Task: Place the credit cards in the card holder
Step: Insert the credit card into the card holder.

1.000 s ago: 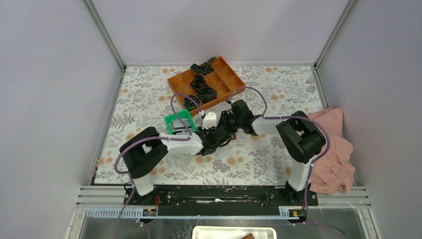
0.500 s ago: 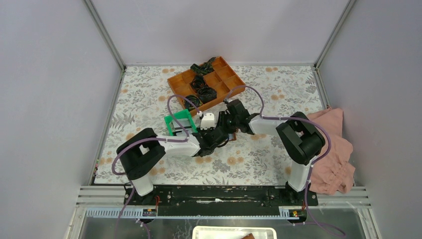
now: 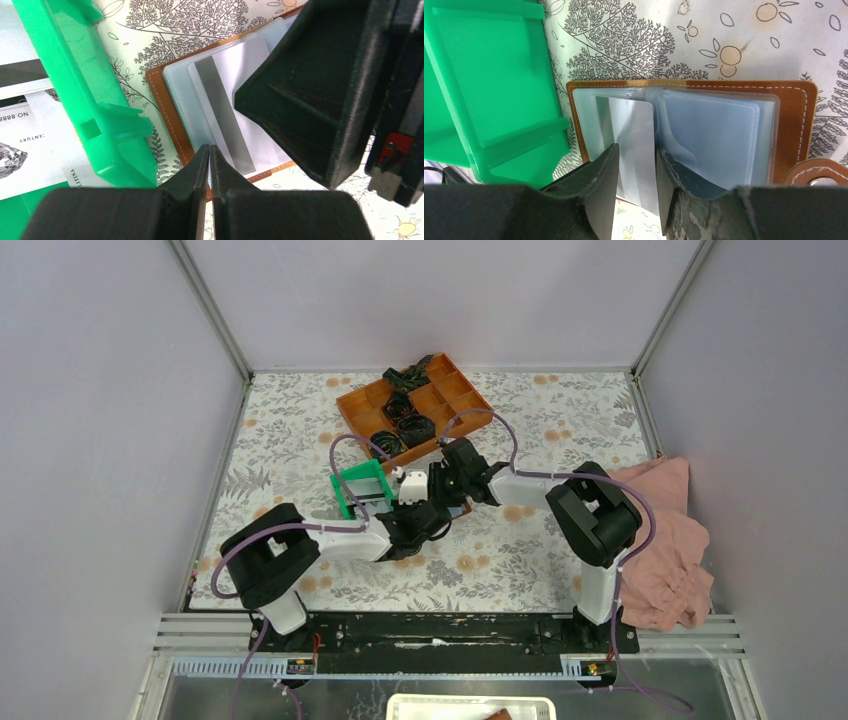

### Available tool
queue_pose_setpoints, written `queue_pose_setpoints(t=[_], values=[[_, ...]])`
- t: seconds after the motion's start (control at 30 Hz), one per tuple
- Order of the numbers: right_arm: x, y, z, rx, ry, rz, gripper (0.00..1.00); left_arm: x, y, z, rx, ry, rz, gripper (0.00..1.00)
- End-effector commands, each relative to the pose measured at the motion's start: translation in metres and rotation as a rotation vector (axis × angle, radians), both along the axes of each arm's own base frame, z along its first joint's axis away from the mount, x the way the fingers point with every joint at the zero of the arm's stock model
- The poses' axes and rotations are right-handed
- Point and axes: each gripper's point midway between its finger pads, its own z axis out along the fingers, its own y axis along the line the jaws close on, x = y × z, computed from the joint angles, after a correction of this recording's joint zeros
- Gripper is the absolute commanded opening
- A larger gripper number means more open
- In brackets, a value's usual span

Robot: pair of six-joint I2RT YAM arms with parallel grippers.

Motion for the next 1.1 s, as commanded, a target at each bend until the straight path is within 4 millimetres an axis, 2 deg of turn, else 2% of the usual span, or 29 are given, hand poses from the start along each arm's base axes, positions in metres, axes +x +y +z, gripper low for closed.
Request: queue_pose_setpoints(t=[0.0,0.4,0.53,0.87,1.0,1.07], values=[[-0.032,-0.003,-0.031,-0.111,0.095,0.057,0.40,-0.054,0.016,-0.049,0.086,0.235,-0.122,0.09],[-0.045,0.006,-0.032,-0.119,0.105,0.105,0.43,-0.048,0.012,-0.040,0.081,0.207,-0.117,0.10],[-0.040,0.006,-0.019,-0.108,0.064,0.097,0.46,-0.044,0.014,-0.024,0.059,0.171,-0.094,0.14],[-0.026,0.006,0.005,-0.090,-0.014,0.050,0.47,-0.029,0.006,0.032,-0.038,0.058,-0.062,0.32],[-0.024,0.004,0.005,-0.082,-0.027,0.031,0.47,-0.031,0.009,0.040,-0.065,0.045,-0.045,0.37],[-0.023,0.001,0.005,-0.080,-0.032,0.017,0.47,-0.033,0.013,0.038,-0.058,0.052,-0.036,0.37]])
